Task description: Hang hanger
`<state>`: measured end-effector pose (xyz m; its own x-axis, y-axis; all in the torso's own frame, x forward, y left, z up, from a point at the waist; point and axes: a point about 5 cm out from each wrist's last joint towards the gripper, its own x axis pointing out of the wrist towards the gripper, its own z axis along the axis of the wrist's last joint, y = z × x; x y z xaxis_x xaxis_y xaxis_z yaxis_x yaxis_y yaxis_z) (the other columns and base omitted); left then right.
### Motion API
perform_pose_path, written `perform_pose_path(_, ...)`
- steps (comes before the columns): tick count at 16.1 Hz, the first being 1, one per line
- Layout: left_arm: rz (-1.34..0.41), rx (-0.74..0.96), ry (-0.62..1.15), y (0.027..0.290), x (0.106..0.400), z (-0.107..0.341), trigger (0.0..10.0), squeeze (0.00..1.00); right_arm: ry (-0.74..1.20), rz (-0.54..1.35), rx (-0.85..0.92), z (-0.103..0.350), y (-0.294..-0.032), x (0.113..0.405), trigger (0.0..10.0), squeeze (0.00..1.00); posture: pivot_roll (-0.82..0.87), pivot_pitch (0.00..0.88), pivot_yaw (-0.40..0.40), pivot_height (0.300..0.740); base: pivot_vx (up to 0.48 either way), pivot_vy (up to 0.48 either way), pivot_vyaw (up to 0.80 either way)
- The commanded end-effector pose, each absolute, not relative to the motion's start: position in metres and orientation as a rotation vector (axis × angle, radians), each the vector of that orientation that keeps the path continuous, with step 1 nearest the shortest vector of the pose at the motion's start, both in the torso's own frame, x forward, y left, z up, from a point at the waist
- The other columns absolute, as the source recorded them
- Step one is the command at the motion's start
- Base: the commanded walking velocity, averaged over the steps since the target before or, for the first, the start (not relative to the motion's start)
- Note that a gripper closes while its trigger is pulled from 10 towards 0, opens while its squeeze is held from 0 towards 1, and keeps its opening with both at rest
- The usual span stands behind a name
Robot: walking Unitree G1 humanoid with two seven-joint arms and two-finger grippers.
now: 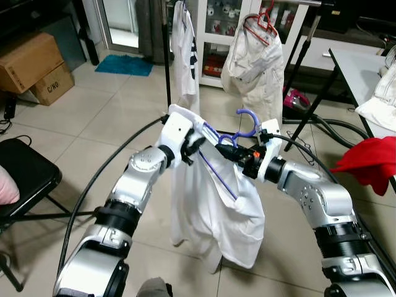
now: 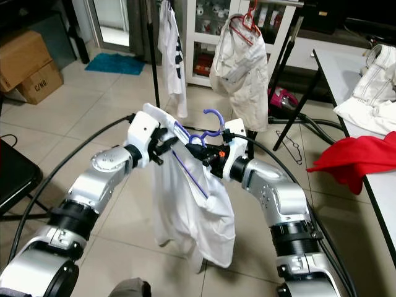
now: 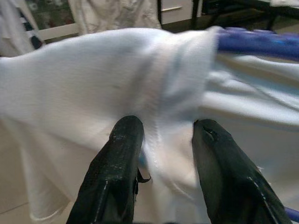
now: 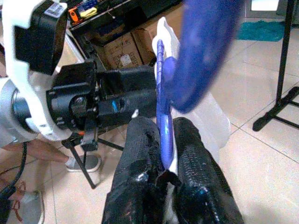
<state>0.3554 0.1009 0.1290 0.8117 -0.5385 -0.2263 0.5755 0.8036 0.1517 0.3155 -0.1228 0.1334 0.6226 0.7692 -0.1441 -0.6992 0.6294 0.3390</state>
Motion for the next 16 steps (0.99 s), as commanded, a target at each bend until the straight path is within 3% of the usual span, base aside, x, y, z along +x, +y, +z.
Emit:
perform_pose_path(1, -0.587, 0.225, 0.156, 0.1008, 0.3588, 0.1349, 7.6, 0.00, 0.236, 0.880, 0.255, 0.1457, -0.1207, 0.3174, 10.0, 0.00, 0.07, 0.000, -0.013, 0.740, 0.000, 0.000, 0.00)
perform_pose_path(2, -0.588, 0.225, 0.156, 0.1007, 0.3589, 0.1350, 7.6, 0.00, 0.235, 0.879, 0.255, 0.1457, -0.1209, 0.3175, 10.0, 0.00, 0.07, 0.000, -0.013, 0.740, 0.000, 0.000, 0.00)
perform_pose_path(3, -0.587, 0.221, 0.157, 0.1006, 0.3588, 0.1348, 2.8, 0.00, 0.235, 0.878, 0.254, 0.1455, -0.1215, 0.3175, 10.0, 0.00, 0.07, 0.000, -0.012, 0.740, 0.000, 0.000, 0.00)
perform_pose_path(5, -0.585, 0.215, 0.160, 0.1002, 0.3589, 0.1338, 0.0, 0.00, 0.234, 0.876, 0.254, 0.1457, -0.1222, 0.3174, 10.0, 0.00, 0.07, 0.000, -0.012, 0.740, 0.000, 0.000, 0.00)
perform_pose_path(16, -0.574, 0.192, 0.168, 0.1032, 0.3598, 0.1317, 0.0, 0.00, 0.231, 0.871, 0.248, 0.1458, -0.1230, 0.3184, 10.0, 0.00, 0.07, 0.000, -0.009, 0.740, 0.000, 0.000, 0.00)
